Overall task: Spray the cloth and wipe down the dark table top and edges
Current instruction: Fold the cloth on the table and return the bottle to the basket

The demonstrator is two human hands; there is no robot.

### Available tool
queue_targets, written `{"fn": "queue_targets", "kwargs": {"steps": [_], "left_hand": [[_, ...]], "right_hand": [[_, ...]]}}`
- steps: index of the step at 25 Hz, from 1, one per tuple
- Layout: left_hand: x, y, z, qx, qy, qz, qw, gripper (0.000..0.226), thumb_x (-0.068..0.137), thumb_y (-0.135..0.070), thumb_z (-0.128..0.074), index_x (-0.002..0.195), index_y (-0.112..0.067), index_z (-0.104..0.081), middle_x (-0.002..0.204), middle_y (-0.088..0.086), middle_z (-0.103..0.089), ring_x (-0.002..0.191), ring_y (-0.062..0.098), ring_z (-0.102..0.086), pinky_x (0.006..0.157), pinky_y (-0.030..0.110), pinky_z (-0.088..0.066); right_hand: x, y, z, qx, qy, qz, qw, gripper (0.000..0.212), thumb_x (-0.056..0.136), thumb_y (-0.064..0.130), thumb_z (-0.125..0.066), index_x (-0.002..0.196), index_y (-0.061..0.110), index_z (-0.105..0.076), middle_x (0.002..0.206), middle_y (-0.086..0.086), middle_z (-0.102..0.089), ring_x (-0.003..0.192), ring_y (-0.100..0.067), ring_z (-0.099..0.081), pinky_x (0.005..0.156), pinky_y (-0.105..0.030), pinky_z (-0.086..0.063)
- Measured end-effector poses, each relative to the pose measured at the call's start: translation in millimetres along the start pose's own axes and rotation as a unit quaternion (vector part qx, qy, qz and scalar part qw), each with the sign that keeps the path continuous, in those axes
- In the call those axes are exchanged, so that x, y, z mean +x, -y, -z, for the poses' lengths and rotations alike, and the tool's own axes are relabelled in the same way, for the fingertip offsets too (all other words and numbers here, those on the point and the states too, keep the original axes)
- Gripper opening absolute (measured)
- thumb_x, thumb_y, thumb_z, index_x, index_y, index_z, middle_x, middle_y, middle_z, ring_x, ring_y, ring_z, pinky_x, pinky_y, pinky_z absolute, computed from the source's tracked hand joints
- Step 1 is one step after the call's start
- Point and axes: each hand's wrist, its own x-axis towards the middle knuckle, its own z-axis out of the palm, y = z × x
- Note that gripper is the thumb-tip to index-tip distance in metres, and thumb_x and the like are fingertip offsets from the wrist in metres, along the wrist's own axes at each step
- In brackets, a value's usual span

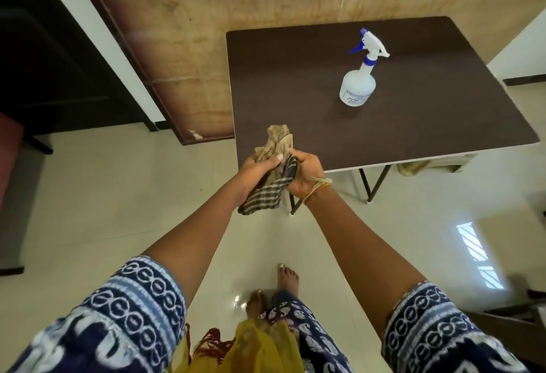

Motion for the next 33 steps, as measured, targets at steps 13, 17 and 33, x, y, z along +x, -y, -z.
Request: {"fn": "queue_targets", "kwargs": {"steps": [13, 17, 33], "left_hand": [[-39.9, -43.6, -46.6, 0.052, -0.037, -0.104, 0.993, 0.028, 0.091, -0.039, -0.065, 0.107, -0.017, -0.065, 0.095, 0.002, -0.071, 0.085, 0.015, -0.068, 0.076, 0.029, -0.056], [-31.5, -53.8, -72.4, 0.036, -0.051, -0.103, 0.993, 0.028, 0.093, -0.044, -0.06, 0.1, -0.018, -0.065, 0.091, 0.002, -0.07, 0.084, 0.017, -0.068, 0.072, 0.029, -0.056], [18.8, -69.4, -288.4, -0.087, -0.093, -0.009, 0.992, 0.072, 0.092, -0.068, -0.035, 0.136, -0.013, -0.05, 0.119, 0.016, -0.066, 0.104, 0.033, -0.066, 0.09, 0.048, -0.055]], "right_hand": [[-29.8, 56.3, 6.4, -0.211, -0.127, 0.168, 0.954, 0.026, 0.098, 0.011, -0.044, 0.115, 0.011, -0.065, 0.121, -0.02, -0.066, 0.115, -0.035, -0.061, 0.101, -0.051, -0.048], [-33.6, 78.1, 28.3, -0.285, -0.155, 0.211, 0.922, 0.026, 0.097, 0.016, -0.052, 0.118, 0.011, -0.066, 0.118, -0.014, -0.068, 0.112, -0.03, -0.063, 0.101, -0.049, -0.049], [-129.0, 241.8, 151.3, -0.262, -0.029, -0.004, 0.965, 0.041, 0.085, 0.019, -0.07, 0.121, 0.002, -0.063, 0.11, -0.017, -0.07, 0.101, -0.033, -0.068, 0.092, -0.049, -0.053]]}}
